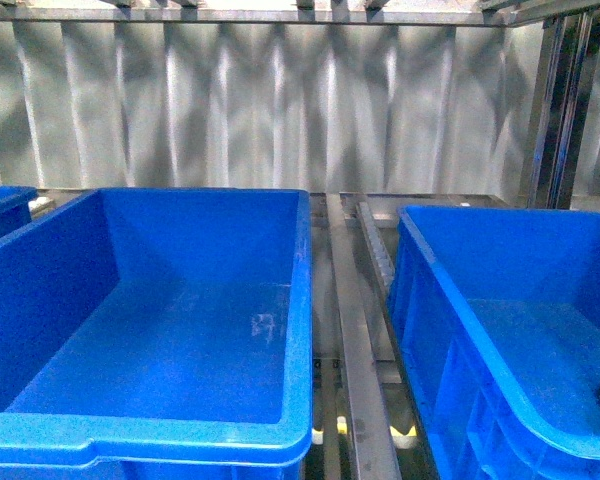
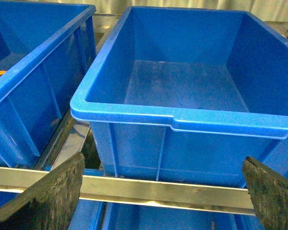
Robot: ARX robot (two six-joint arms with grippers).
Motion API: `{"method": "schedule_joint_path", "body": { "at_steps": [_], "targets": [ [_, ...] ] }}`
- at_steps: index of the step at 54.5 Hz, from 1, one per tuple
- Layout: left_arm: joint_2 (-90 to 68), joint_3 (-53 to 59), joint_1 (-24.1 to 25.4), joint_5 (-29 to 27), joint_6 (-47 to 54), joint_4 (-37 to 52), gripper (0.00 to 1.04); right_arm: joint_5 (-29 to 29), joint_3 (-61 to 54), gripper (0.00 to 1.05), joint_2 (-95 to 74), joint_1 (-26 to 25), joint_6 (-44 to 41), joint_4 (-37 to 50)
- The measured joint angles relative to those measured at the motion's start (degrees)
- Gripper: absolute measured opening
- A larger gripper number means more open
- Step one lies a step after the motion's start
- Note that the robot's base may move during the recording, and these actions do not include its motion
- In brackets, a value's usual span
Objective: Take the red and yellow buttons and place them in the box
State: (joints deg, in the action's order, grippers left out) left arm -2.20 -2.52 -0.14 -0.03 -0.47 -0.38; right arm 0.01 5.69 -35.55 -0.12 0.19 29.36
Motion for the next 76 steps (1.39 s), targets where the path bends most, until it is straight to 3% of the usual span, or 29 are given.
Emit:
{"method": "schedule_joint_path", "body": {
  "at_steps": [58, 64, 76],
  "targets": [
    [0.00, 0.00, 0.00, 0.00, 0.00, 0.00, 0.97, 0.00, -4.48, 0.03, 25.11, 0.02, 0.00, -18.86],
    [0.00, 0.00, 0.00, 0.00, 0.00, 0.00, 0.97, -0.02, -4.46, 0.03, 33.42, 0.02, 0.00, -28.70],
    [0.00, 0.00, 0.00, 0.00, 0.00, 0.00, 0.97, 0.02, -4.46, 0.03, 35.28, 0.02, 0.00, -29.29]
  ]
}}
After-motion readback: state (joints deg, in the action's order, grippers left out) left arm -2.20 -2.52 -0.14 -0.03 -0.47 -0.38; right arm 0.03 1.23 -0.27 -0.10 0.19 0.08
